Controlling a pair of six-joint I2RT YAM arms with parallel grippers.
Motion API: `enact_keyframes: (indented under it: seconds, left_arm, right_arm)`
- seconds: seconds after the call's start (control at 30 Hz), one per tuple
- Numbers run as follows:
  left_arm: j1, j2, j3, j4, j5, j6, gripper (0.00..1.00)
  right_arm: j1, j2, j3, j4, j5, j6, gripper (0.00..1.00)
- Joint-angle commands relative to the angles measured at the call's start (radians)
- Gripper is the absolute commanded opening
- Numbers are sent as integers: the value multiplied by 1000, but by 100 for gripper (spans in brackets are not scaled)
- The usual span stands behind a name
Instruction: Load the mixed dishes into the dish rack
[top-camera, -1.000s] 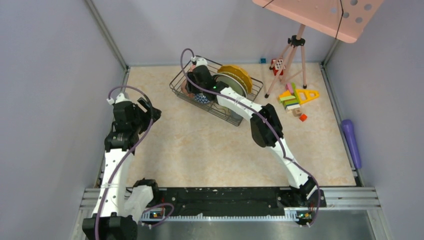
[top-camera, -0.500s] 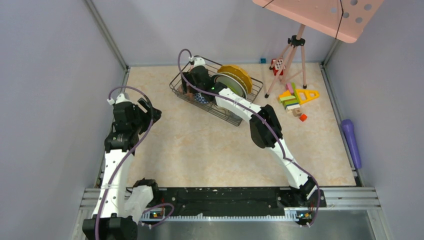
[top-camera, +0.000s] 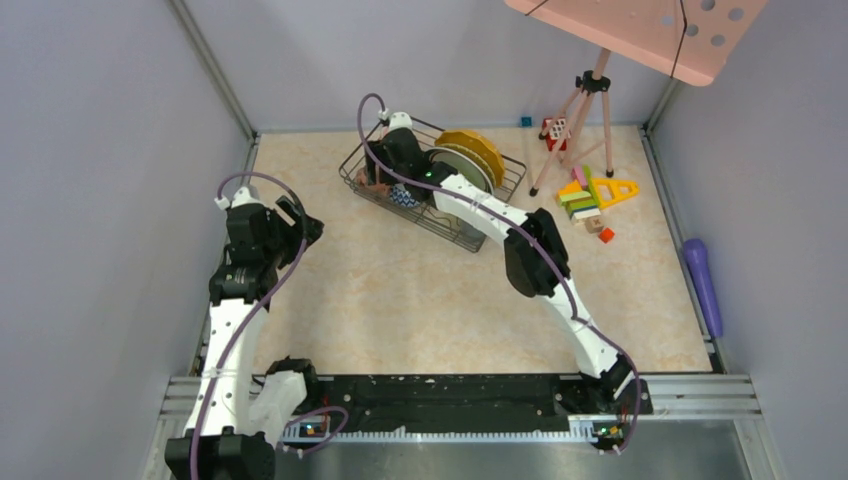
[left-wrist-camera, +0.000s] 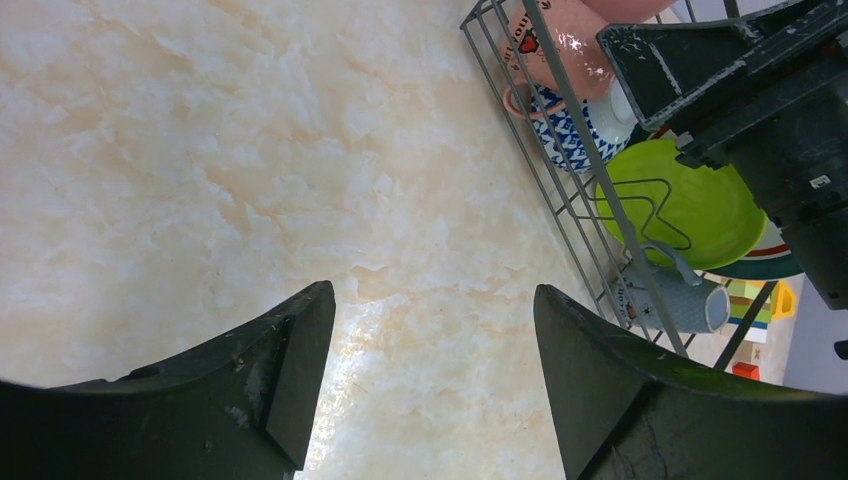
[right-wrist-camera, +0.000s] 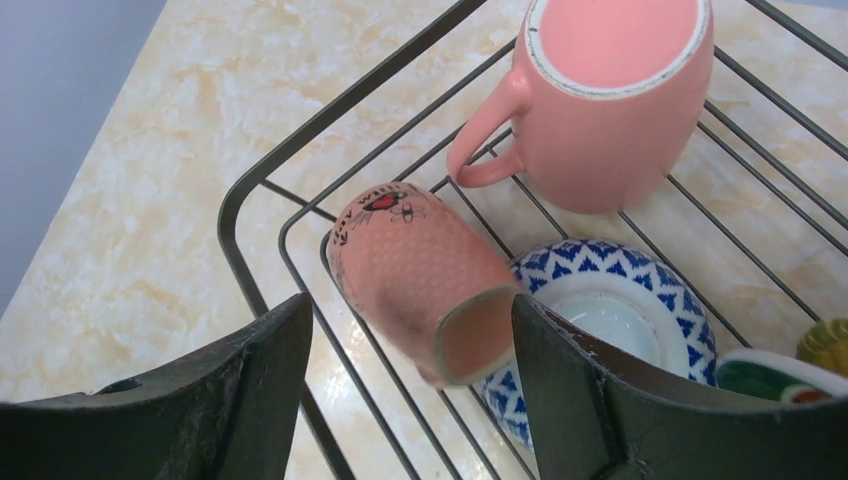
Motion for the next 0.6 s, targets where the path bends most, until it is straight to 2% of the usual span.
enact_keyframes:
  seconds: [0.0,0.17,0.27,0.33,0.57]
  left_arm:
    - [2,-19,-4,22,15,12,78]
    - [3,-15,-6,23,17,15,78]
    - [3,-5,-9,42,34,22,77]
    - [3,23,-10,64,46,15,76]
    - [3,201,67,231,71,-32,72]
  right_arm:
    - [7,-151,-48,-1,-2,28,71]
    - [-5,-176,-91,-3,-15,99,69]
    - [-11,-200,-129,8,-8,117,62]
    - [-17,-215,-155,21,-15,129,57]
    - [-41,-334,-354,167,-112,106,57]
